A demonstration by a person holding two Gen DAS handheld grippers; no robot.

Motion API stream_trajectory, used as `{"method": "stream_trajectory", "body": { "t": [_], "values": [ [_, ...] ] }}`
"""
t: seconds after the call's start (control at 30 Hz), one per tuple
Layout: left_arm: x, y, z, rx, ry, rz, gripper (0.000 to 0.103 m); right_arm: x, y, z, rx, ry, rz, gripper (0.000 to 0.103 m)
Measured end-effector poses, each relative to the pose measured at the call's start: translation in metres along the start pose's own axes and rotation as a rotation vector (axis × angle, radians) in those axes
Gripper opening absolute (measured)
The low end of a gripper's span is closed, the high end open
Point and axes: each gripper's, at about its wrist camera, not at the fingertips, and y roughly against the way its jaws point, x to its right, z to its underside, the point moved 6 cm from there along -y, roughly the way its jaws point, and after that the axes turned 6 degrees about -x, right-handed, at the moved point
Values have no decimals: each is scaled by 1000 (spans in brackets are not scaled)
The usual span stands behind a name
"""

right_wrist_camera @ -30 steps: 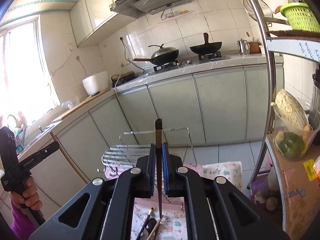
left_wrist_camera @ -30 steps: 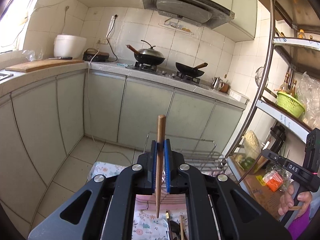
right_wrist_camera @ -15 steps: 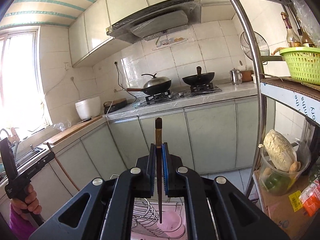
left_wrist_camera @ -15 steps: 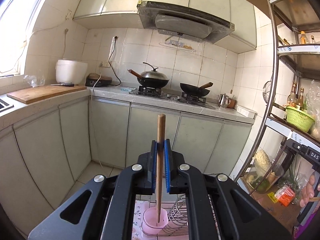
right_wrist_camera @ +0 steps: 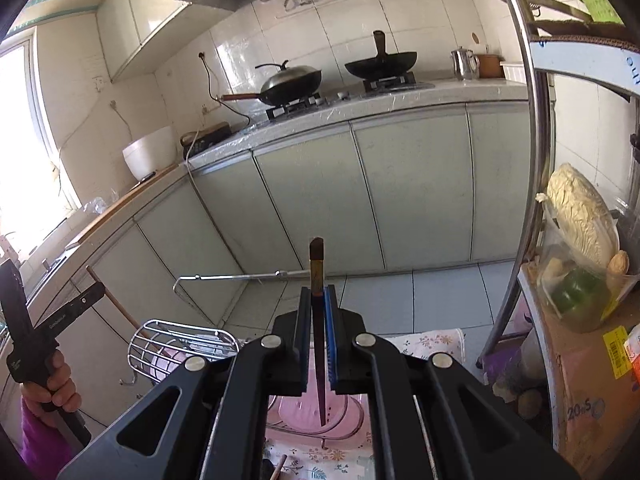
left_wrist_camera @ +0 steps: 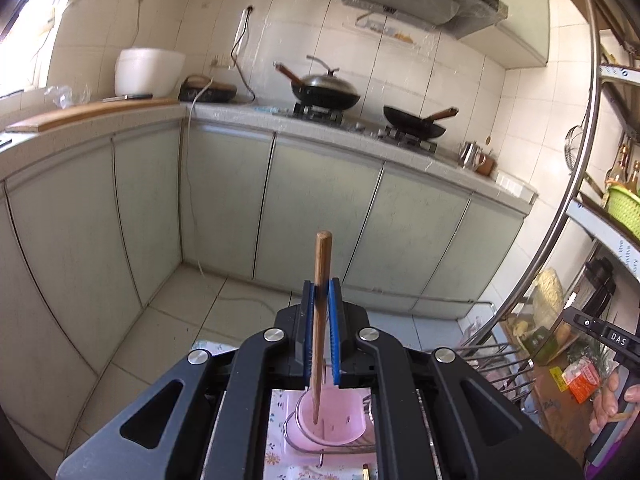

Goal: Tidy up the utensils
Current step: 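Lower the wooden chopstick into the pink cup with left tool while right inserts dark chopstick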

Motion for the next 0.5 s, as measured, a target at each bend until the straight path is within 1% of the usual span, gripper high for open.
{"method": "stream_trajectory", "body": {
  "t": [0.13,0.23,0.37,0.43,0.47,0.5],
  "values": [
    [-3,-19,16,-57,-4,-13,6,3,-19,11,-39,-9,6,6],
    [-4,-29,26,-79,-6,-22,6,4,-25,16,-47,-10,11,6],
    [-4,-31,31,-64,-5,-48,7,2,-29,23,-62,0,7,7],
    [-3,-31,33,-64,-9,-67,16,0,-31,27,-74,8,9,9],
    [-3,-31,34,-64,-6,-73,28,-1,-32,28,-77,9,10,12],
    [-4,-31,36,-64,1,-76,34,-1,-32,30,-79,9,10,15]
  ]
}}
